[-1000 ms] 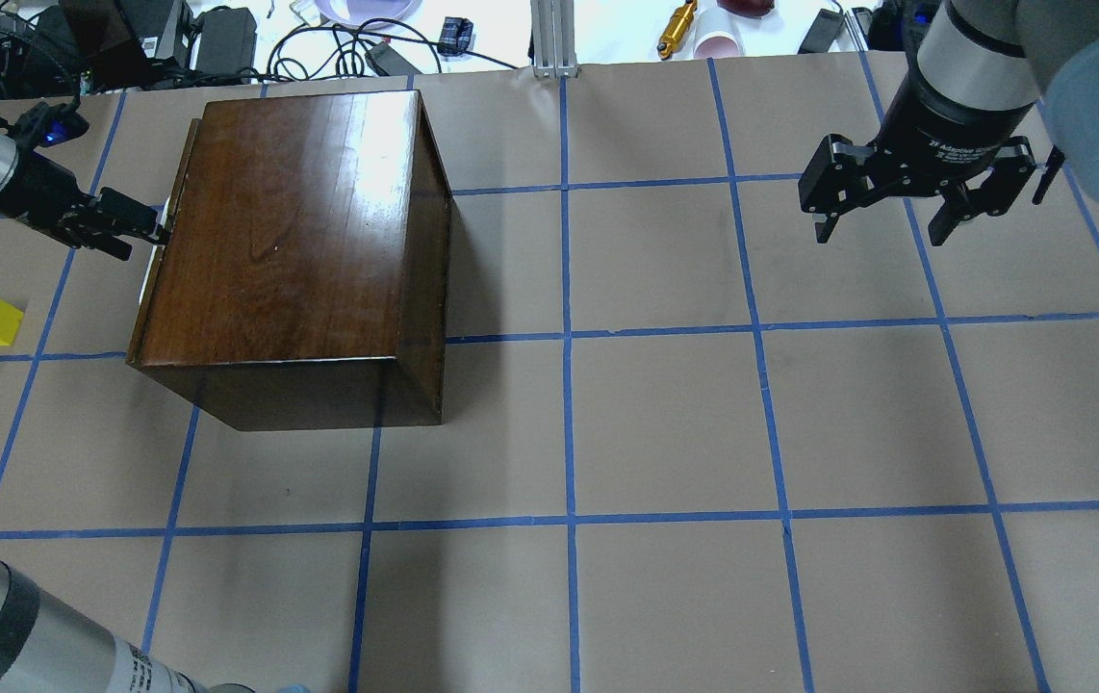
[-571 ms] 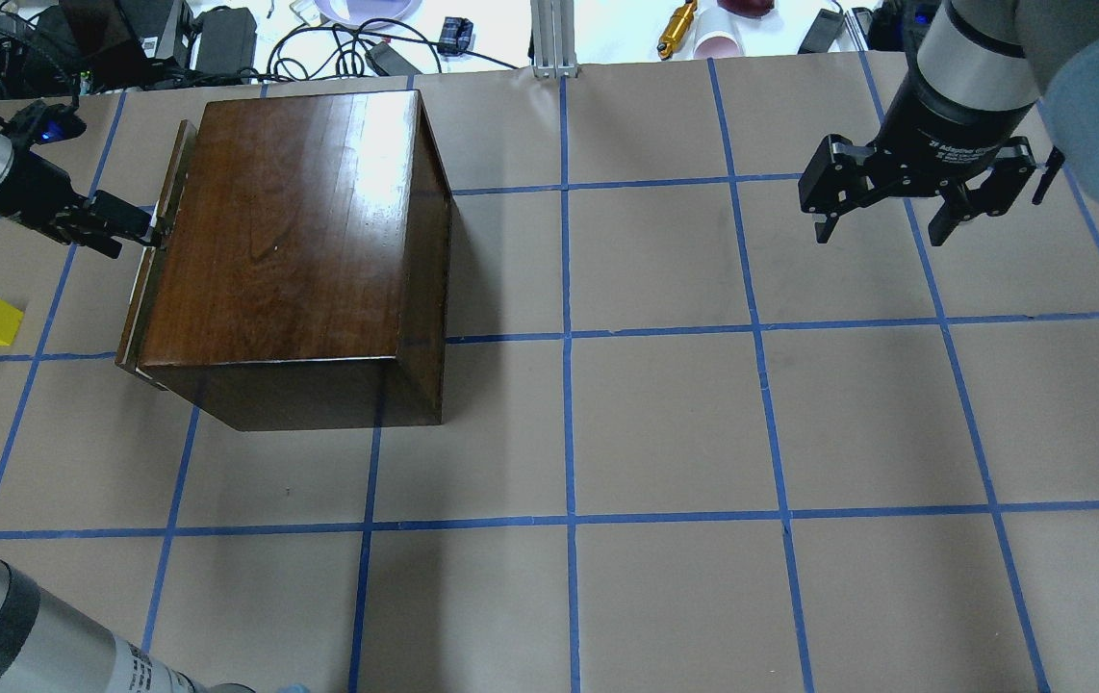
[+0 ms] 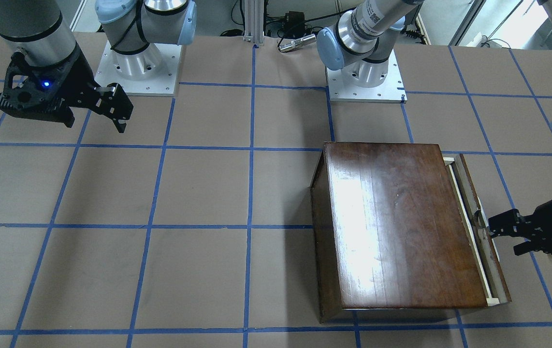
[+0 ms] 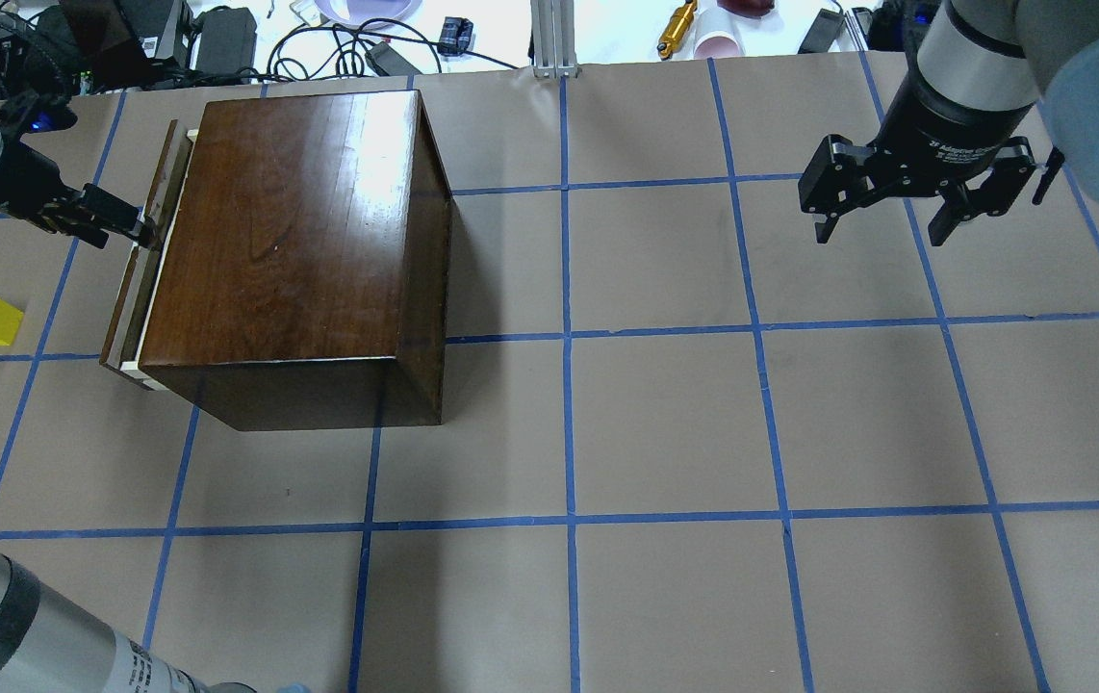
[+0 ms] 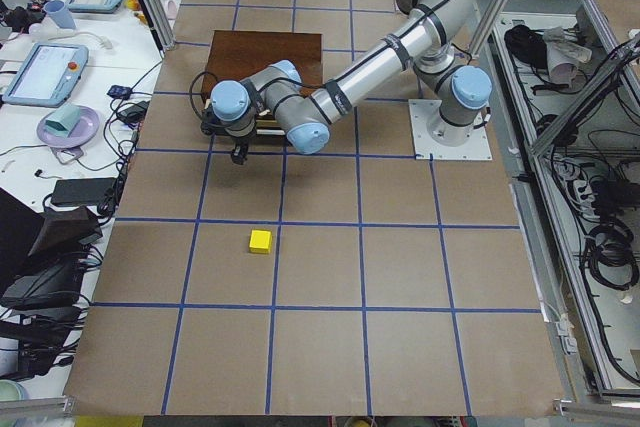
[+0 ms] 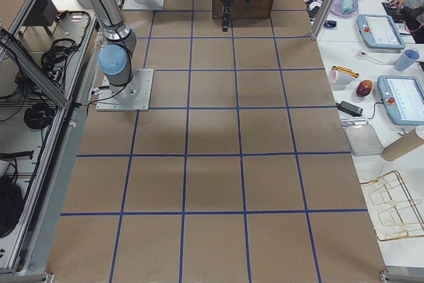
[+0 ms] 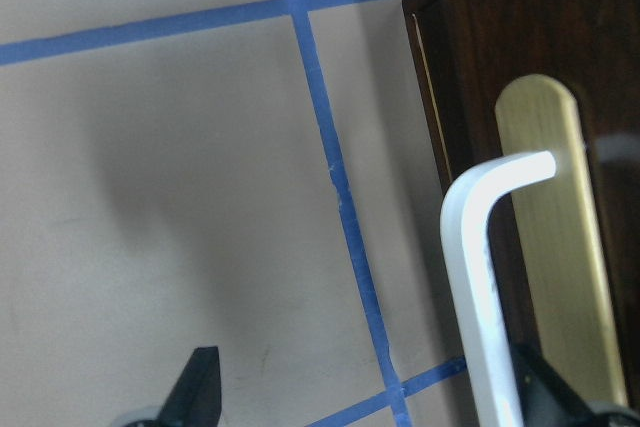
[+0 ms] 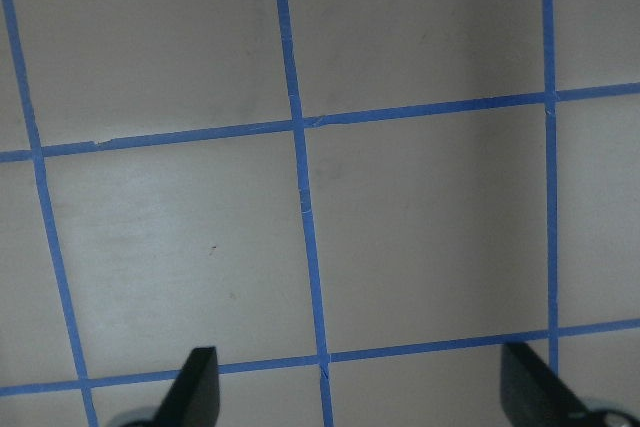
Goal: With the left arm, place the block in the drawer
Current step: 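Hook the white handle with the left gripper and pull the drawer open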
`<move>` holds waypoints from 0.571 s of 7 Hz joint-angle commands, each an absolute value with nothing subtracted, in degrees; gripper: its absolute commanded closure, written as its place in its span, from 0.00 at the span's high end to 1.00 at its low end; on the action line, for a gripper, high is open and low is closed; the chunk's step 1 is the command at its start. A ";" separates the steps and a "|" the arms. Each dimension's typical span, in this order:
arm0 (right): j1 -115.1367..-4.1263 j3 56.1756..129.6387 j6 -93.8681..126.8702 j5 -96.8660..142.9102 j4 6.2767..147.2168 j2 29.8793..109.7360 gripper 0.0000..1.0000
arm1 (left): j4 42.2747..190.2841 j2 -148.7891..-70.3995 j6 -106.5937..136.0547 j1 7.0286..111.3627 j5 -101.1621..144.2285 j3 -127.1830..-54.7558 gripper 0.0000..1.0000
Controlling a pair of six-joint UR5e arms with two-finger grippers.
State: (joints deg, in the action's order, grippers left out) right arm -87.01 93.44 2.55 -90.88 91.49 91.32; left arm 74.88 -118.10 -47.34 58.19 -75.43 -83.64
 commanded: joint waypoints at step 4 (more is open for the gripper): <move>-87.01 93.43 2.55 -90.88 91.49 91.32 1.00 | 74.88 -119.71 -51.42 57.66 -77.17 -81.48 1.00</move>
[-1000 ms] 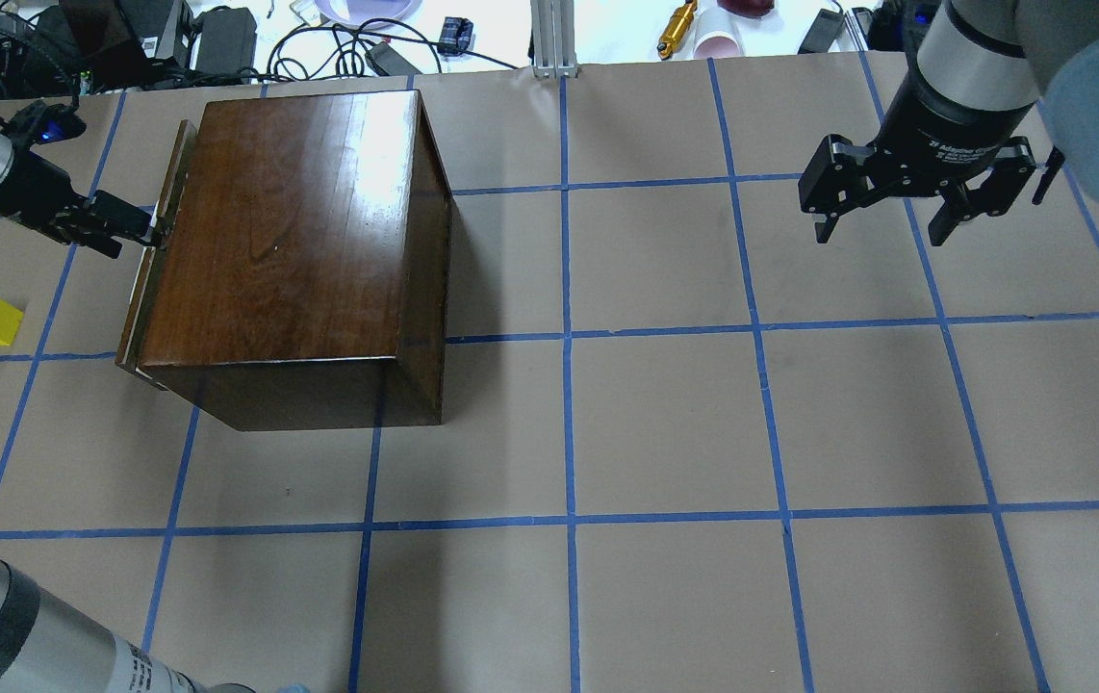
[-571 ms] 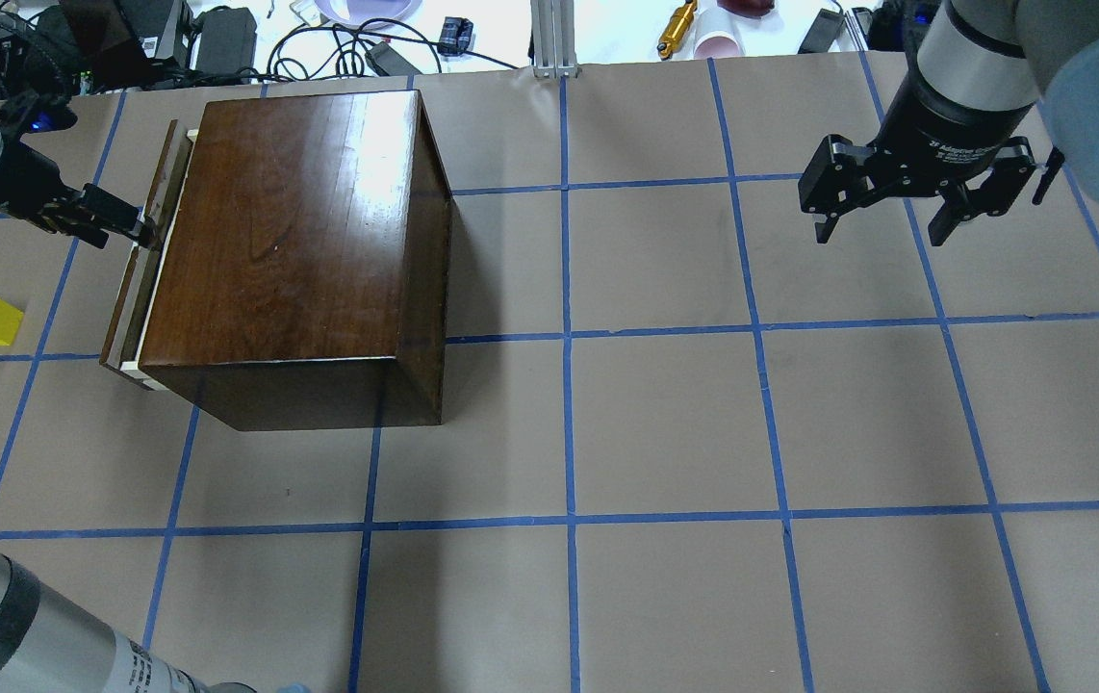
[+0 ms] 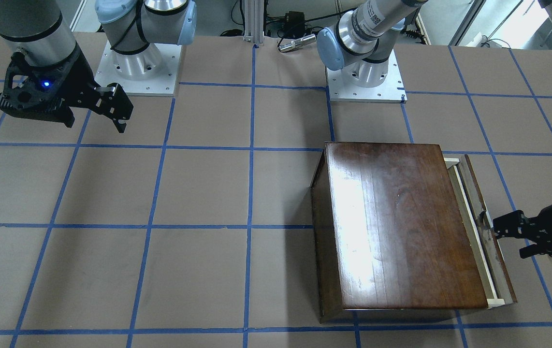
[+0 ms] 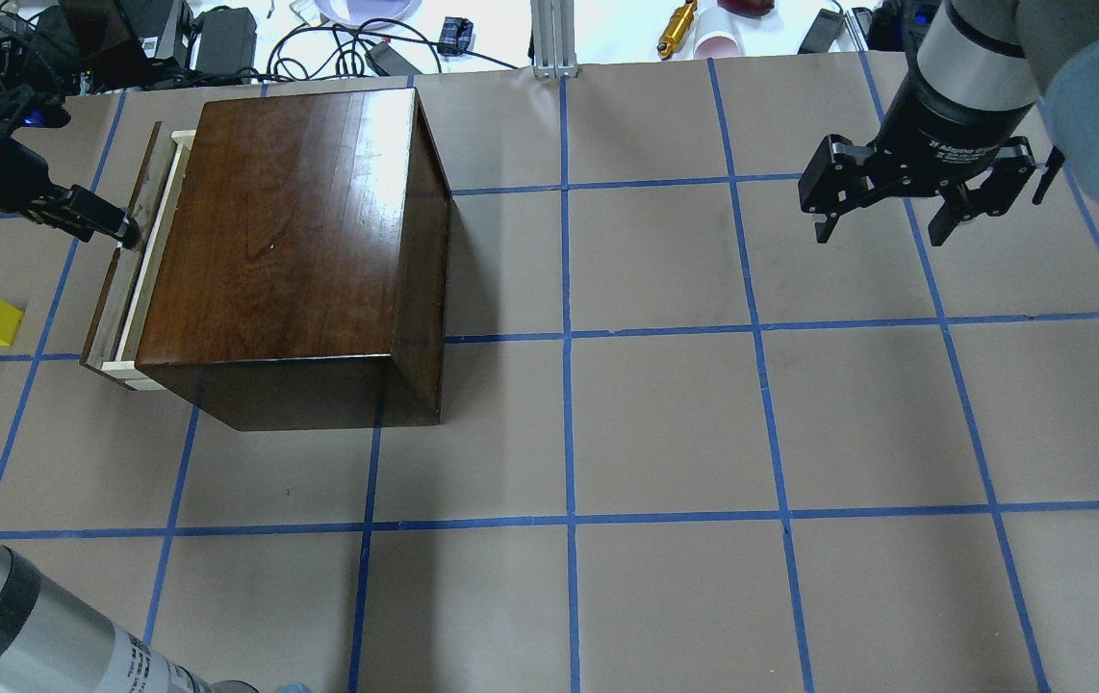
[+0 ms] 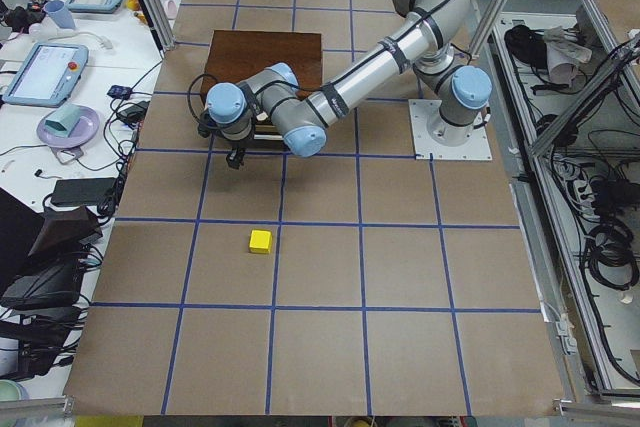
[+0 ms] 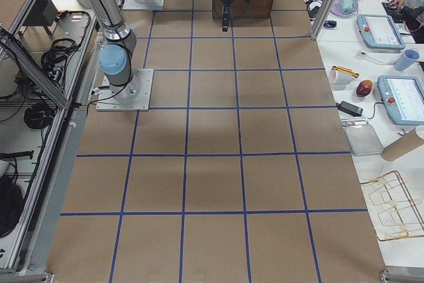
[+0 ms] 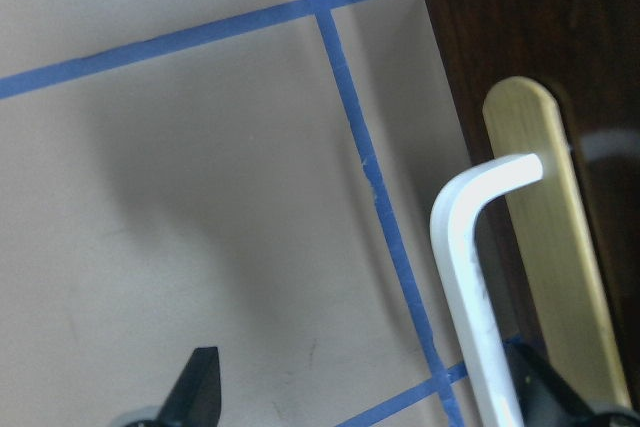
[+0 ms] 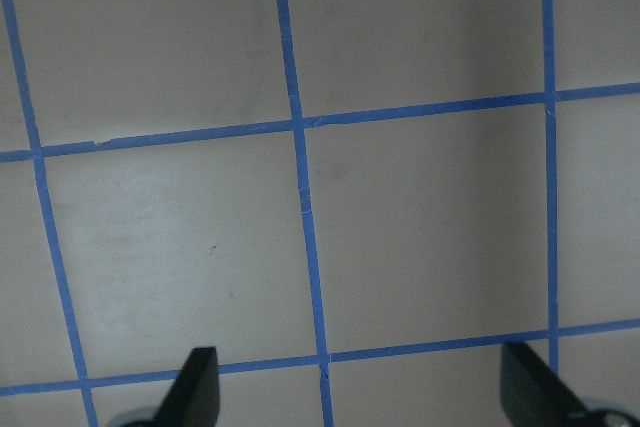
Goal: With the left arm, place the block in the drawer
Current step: 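Hook the white handle with the left gripper and pull the drawer open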
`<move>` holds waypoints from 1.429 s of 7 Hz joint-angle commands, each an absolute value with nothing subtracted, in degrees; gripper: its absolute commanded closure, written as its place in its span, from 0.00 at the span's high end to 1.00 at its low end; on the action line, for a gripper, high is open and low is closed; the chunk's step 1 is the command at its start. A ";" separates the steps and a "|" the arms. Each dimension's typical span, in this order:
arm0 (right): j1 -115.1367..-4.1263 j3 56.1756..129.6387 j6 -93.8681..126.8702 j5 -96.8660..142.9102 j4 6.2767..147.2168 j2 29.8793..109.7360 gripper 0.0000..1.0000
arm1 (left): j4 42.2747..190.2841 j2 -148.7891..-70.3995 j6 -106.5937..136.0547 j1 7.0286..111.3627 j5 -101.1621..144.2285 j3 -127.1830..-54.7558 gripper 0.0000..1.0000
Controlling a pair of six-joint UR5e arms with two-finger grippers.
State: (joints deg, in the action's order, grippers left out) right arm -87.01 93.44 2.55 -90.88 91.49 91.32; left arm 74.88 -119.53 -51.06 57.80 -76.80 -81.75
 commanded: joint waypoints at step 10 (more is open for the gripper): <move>-87.01 93.43 2.55 -90.88 91.49 91.32 1.00 | 74.88 -121.11 -54.40 56.34 -80.07 -78.13 1.00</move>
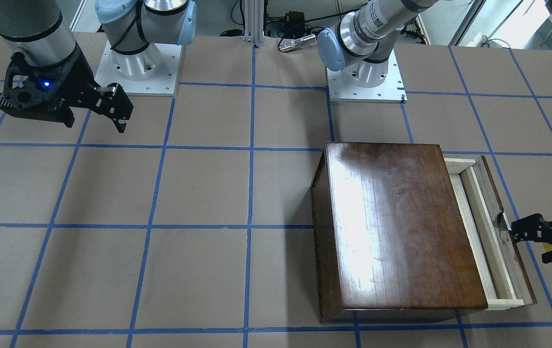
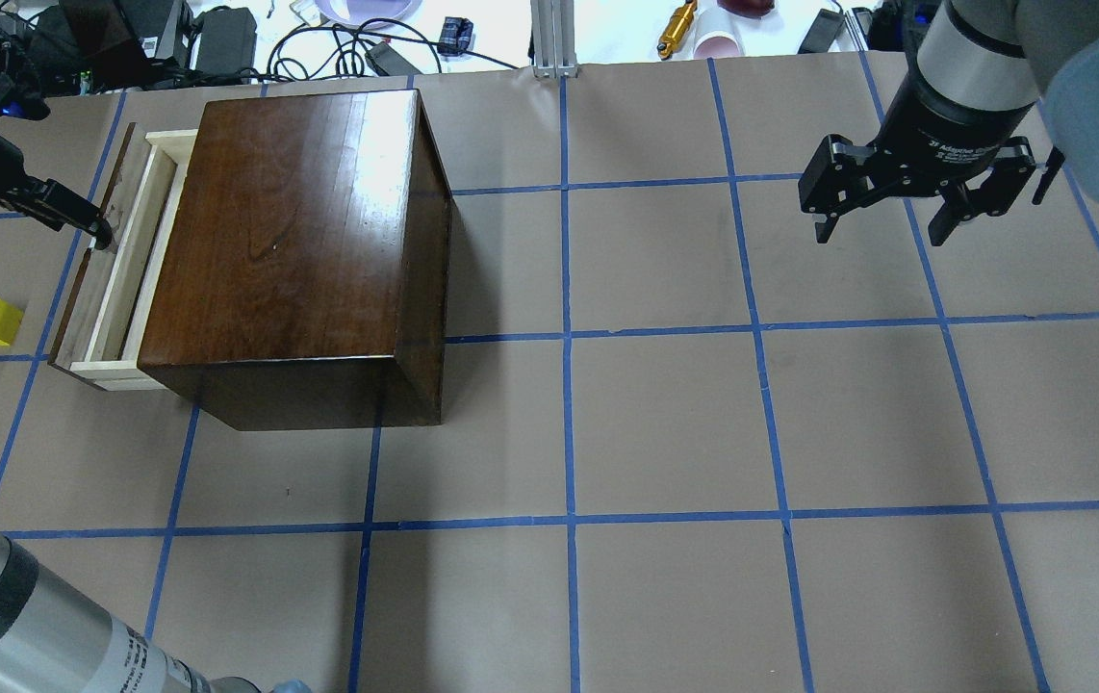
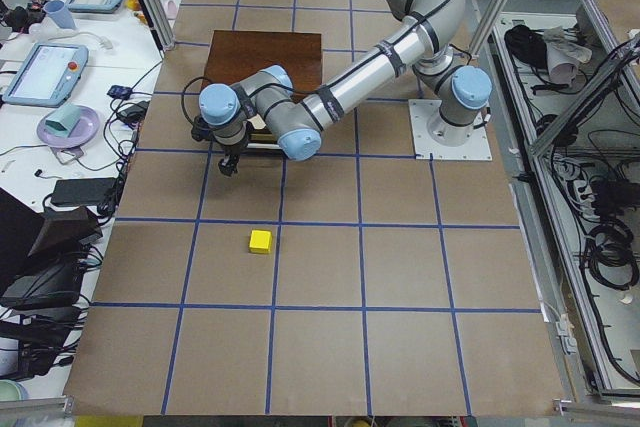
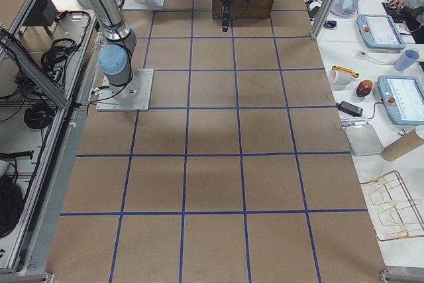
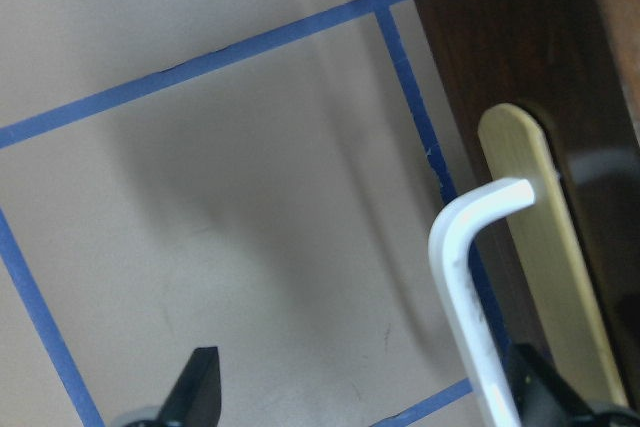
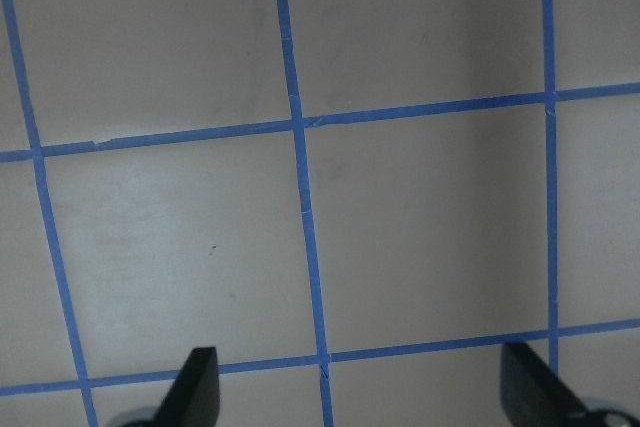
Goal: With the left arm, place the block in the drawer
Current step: 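Hook the white handle with the left gripper and pull the drawer open, then push the drawer handle slightly farther with the left gripper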
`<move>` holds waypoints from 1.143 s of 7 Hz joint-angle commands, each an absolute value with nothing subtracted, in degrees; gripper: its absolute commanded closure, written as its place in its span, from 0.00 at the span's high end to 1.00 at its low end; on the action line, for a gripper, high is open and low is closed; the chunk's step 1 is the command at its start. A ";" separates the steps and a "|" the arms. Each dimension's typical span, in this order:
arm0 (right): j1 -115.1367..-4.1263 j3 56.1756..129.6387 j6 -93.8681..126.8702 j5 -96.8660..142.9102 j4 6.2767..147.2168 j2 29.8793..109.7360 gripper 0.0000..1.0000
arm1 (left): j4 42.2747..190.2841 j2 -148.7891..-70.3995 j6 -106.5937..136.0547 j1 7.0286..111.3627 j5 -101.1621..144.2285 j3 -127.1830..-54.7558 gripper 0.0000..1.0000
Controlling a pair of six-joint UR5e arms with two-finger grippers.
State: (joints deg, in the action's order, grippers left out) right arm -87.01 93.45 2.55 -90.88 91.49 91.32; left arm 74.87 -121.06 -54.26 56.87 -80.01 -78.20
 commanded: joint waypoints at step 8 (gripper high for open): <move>-87.01 93.43 2.55 -90.88 91.49 91.32 1.00 | 74.88 -121.20 -56.16 56.07 -81.39 -77.17 1.00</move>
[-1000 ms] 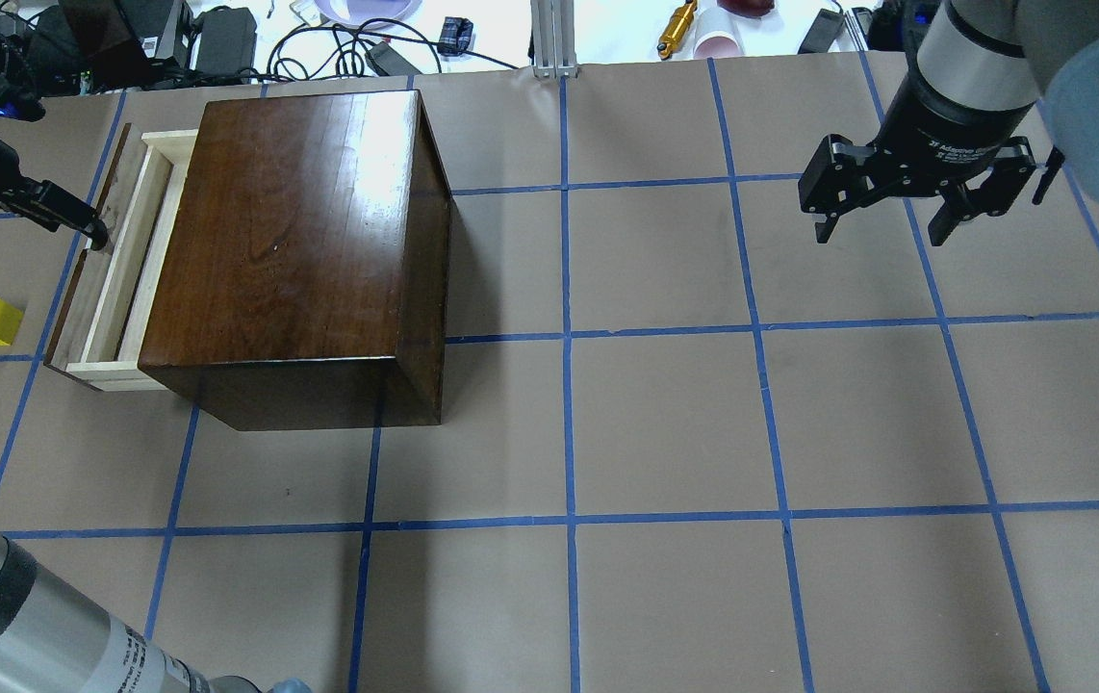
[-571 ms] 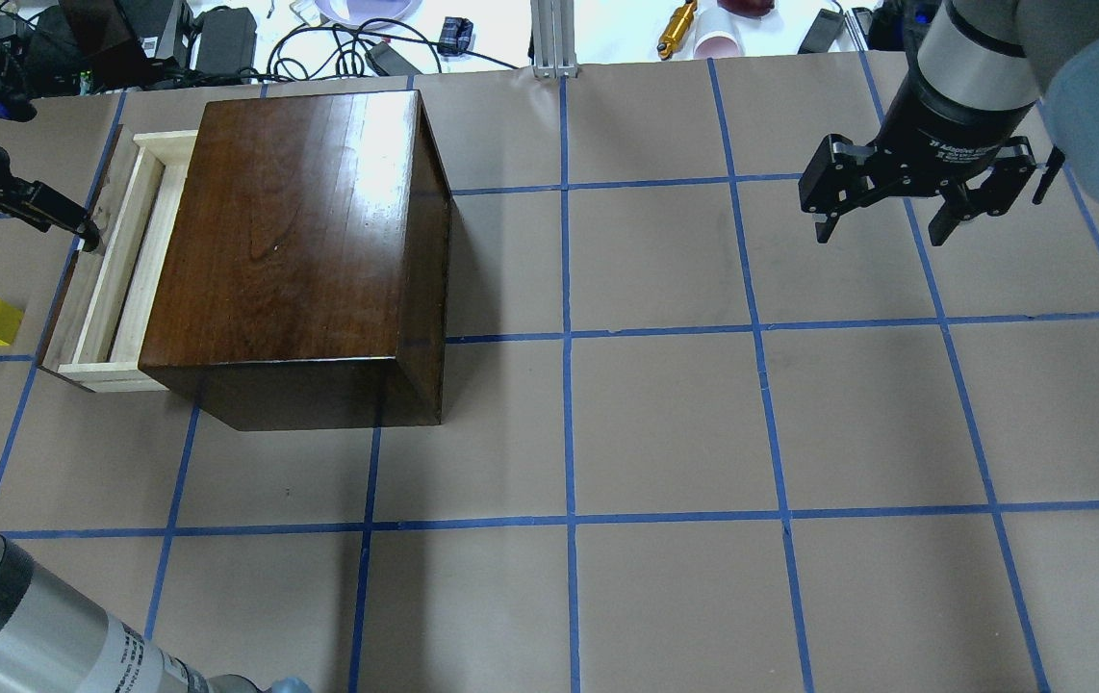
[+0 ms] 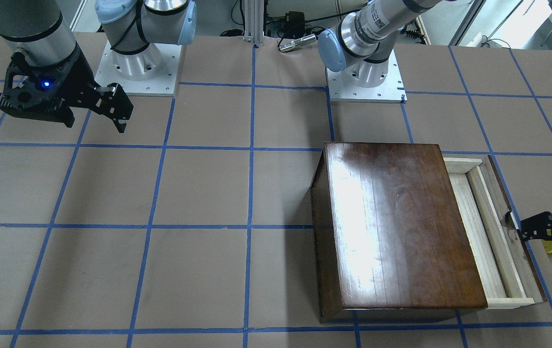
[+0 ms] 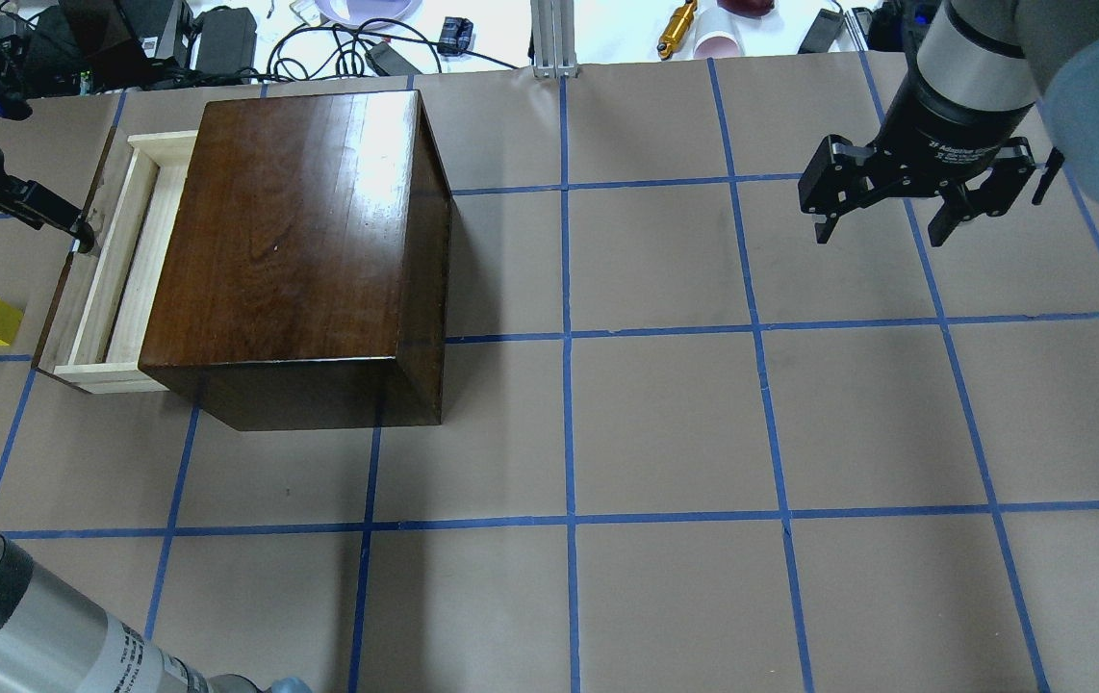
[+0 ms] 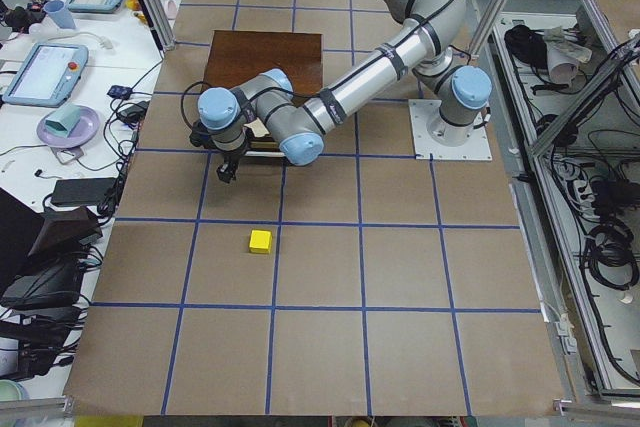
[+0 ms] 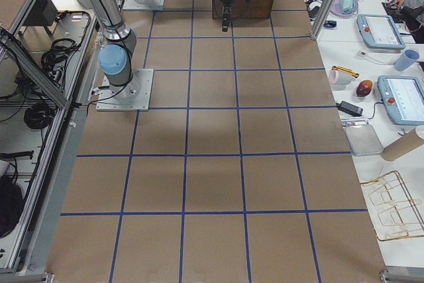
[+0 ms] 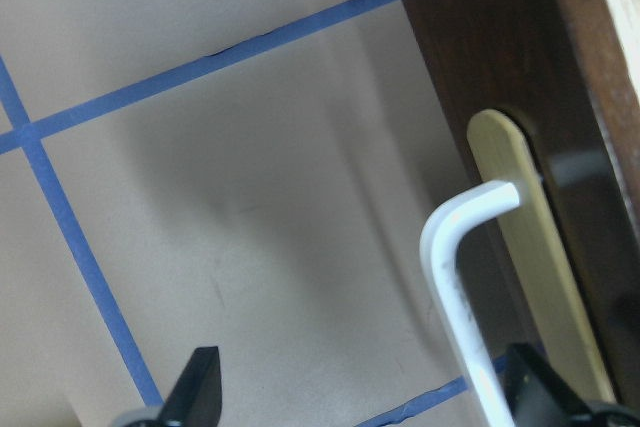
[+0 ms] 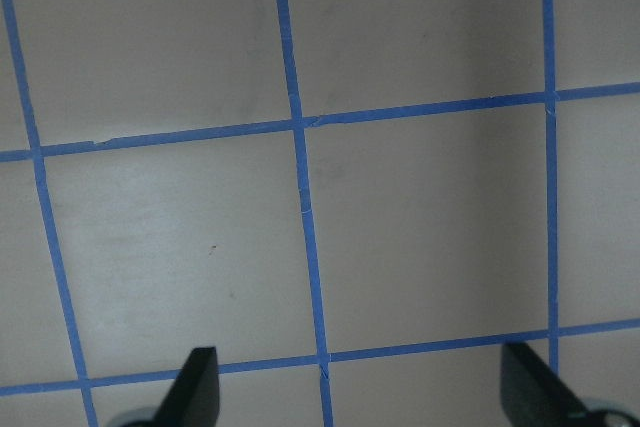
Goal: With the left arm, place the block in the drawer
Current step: 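Push the drawer handle slightly farther with the left gripper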
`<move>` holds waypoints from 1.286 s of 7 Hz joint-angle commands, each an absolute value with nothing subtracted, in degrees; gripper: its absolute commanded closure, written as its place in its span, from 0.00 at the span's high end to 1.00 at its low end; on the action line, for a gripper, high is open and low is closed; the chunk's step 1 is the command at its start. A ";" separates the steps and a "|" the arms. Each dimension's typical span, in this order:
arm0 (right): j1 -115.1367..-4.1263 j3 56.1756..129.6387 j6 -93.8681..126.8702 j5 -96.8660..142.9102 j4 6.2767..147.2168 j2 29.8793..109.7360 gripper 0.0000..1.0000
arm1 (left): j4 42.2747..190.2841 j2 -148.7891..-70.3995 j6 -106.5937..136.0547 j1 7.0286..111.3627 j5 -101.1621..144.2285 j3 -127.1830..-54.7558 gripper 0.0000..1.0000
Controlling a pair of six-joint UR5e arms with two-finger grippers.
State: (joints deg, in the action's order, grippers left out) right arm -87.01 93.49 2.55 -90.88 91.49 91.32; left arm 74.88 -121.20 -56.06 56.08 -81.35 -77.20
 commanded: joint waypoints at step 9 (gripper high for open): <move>-87.01 93.43 2.55 -90.88 91.49 91.32 1.00 | 74.88 -122.34 -58.98 55.99 -82.71 -74.88 1.00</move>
State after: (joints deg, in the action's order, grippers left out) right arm -87.01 93.44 2.55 -90.88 91.49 91.32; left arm 74.88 -122.32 -58.72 55.99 -82.64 -75.00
